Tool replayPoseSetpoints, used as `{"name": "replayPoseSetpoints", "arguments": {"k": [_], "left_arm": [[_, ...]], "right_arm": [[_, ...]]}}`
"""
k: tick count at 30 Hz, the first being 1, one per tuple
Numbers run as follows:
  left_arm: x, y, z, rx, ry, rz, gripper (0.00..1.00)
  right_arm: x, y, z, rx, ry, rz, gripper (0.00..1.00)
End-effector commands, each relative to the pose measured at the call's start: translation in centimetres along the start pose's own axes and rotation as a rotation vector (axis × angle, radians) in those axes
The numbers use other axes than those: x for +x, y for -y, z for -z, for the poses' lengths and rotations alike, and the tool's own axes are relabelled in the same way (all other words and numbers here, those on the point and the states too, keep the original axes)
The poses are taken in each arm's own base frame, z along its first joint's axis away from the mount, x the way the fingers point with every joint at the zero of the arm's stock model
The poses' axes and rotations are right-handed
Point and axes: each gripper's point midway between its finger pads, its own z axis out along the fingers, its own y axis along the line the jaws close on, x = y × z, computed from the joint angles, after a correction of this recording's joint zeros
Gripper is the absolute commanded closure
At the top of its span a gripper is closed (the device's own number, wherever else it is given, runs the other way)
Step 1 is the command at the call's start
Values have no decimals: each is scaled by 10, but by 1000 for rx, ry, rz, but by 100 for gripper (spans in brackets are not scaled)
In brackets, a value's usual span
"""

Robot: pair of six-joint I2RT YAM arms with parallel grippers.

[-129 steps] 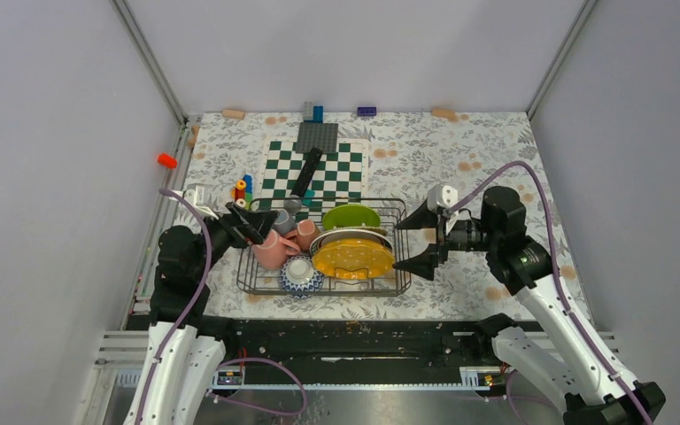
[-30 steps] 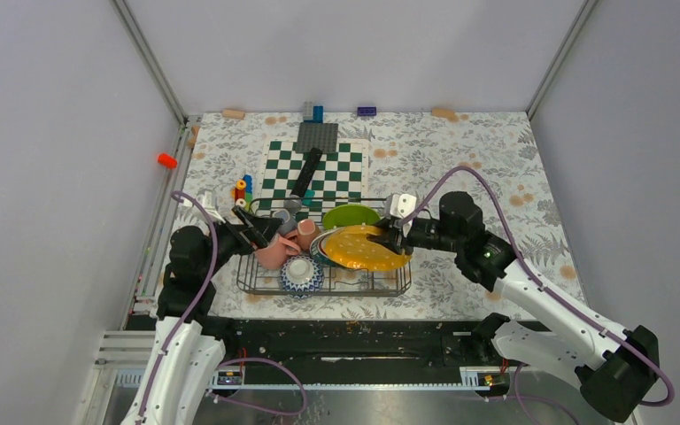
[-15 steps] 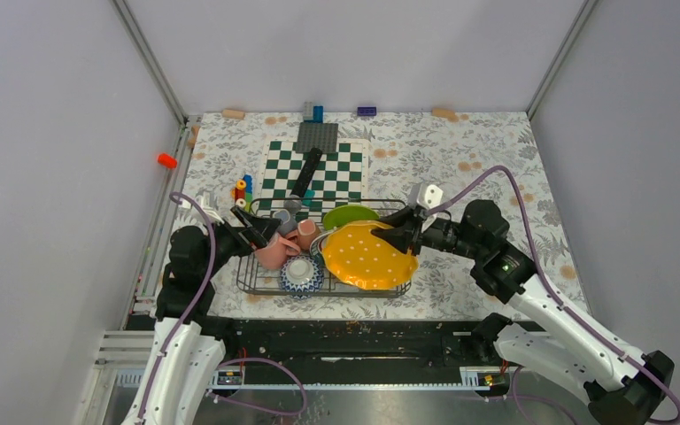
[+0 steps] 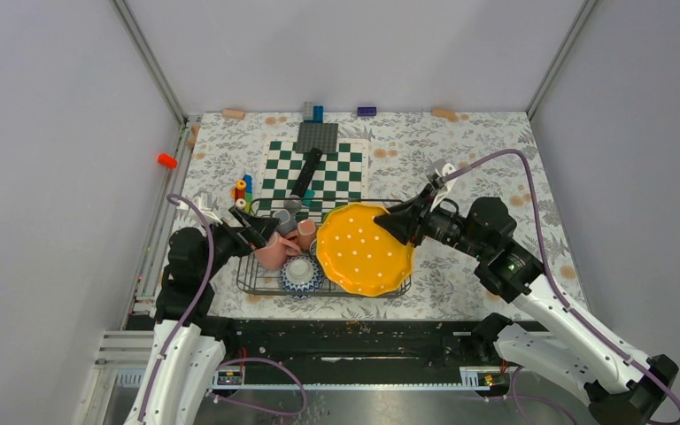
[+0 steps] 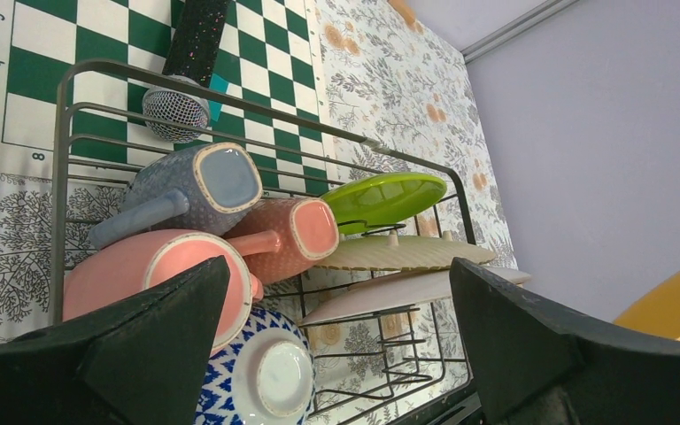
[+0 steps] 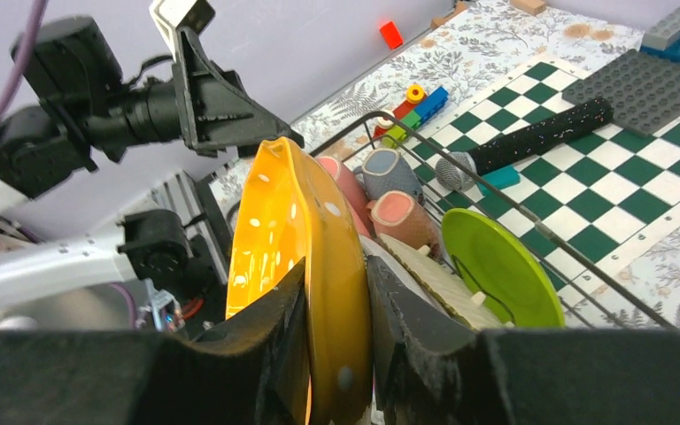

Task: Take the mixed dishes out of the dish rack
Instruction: Pick up the plate from the dish rack.

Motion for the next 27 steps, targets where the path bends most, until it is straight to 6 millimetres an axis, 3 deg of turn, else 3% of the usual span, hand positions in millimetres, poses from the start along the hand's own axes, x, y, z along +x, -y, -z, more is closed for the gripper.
{"name": "replayPoseSetpoints", "arguments": {"k": [1, 7, 11, 15, 27], "left_arm": [[-18, 12, 3, 16, 56, -13, 1], [-15, 19, 2, 72, 51, -30, 1], [-16, 12, -1, 42, 57, -28, 1], [-12, 10, -4, 41, 30, -26, 1], [-10, 9, -5, 43, 24, -24, 1]], "right_arm": [[-84, -28, 9, -35, 226, -120, 100], [-87, -2, 11, 146, 232, -306, 100], [-87, 20, 17, 289, 253, -393, 100], [-90, 48, 30, 468, 301, -445, 100], [-126, 111, 83, 762, 557, -484, 100]]}}
